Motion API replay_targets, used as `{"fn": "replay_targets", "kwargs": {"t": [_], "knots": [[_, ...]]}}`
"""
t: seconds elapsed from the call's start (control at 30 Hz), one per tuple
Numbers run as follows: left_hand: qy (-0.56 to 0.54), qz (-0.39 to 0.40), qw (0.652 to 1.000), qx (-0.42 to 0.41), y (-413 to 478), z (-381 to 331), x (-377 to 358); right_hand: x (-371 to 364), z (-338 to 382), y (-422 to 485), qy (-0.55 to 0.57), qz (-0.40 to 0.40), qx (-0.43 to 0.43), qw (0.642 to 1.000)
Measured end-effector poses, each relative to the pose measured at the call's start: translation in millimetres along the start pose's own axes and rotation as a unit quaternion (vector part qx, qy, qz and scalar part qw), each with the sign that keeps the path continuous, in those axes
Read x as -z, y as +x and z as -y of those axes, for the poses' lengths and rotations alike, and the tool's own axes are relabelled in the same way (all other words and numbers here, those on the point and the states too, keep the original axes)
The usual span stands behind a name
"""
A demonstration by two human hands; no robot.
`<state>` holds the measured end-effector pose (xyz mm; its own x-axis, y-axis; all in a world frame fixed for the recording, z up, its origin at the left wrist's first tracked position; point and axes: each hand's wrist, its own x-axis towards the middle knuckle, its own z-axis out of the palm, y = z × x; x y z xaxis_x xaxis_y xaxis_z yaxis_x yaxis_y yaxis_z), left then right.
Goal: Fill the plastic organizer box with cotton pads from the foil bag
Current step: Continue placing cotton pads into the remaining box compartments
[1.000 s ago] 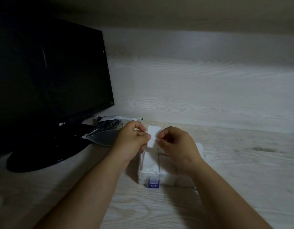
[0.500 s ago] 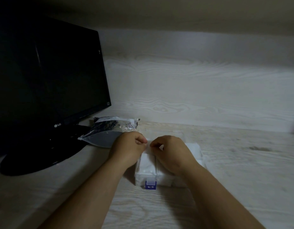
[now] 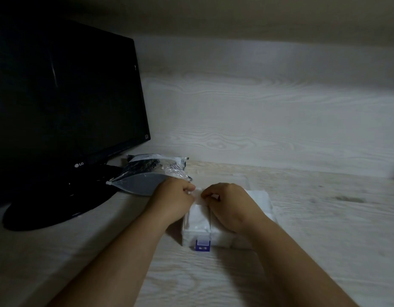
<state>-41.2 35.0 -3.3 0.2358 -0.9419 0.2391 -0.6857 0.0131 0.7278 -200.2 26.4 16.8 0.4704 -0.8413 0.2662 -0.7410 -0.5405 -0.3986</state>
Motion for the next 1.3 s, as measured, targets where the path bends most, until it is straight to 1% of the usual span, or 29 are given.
{"fn": "replay_targets", "kwargs": {"t": [0.27,0.37,0.57,0.67,0.87,1.0,1.13,1.23,1.3], "knots": [[-0.009,0.043,0.999,0.027,2,2,3,-7,-5,8,-0.028,0.034,-0.010,0.999],[-0.018,0.048,0.998,0.029,0,3,4,-6,-5,6,-0.035,0.038,0.003,0.999],[-0.029,0.008,1.000,0.009,2,6,3,-3,-5,2,-0.019,-0.002,0.029,0.999],[-0.037,0.007,0.999,0.003,2,6,5,0,-4,0,-0.001,-0.027,0.035,0.999],[-0.058,-0.030,0.998,0.010,6,12,19,9,-5,-3,0.053,-0.066,-0.004,0.996],[-0.022,-0.036,0.999,0.026,6,17,30,10,-7,-5,0.068,-0.091,-0.011,0.993],[0.034,-0.031,0.998,0.042,7,28,37,12,-11,-7,0.075,-0.097,-0.028,0.992],[0.080,0.005,0.996,0.040,5,31,38,14,-14,-8,0.085,-0.101,-0.042,0.990],[0.121,0.032,0.992,0.024,2,30,35,14,-14,-8,0.090,-0.104,-0.052,0.989]]}}
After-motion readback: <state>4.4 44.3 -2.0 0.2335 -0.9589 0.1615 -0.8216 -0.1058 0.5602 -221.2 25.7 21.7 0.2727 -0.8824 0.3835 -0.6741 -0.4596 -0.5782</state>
